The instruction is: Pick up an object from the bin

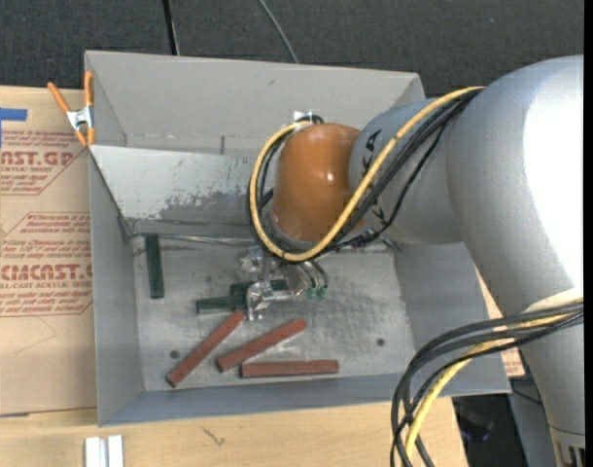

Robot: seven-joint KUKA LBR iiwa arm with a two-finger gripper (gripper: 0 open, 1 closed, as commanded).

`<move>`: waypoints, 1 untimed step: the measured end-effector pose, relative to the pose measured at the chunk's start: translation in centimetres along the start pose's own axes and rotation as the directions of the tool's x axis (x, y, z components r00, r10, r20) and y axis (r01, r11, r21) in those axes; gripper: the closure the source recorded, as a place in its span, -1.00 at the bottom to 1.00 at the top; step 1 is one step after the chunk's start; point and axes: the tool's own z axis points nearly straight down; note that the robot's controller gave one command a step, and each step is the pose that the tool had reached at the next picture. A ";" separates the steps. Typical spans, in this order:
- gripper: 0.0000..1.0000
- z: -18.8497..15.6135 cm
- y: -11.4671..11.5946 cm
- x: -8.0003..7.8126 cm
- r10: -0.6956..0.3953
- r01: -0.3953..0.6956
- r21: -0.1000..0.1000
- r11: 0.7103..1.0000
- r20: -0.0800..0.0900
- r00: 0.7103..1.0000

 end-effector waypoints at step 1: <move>1.00 -18.0 0.9 -1.4 0.031 -0.031 0.002 1.000 0.012 0.999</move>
Offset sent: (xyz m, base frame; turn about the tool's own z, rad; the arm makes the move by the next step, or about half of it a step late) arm 0.0000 0.0000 0.0000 0.0000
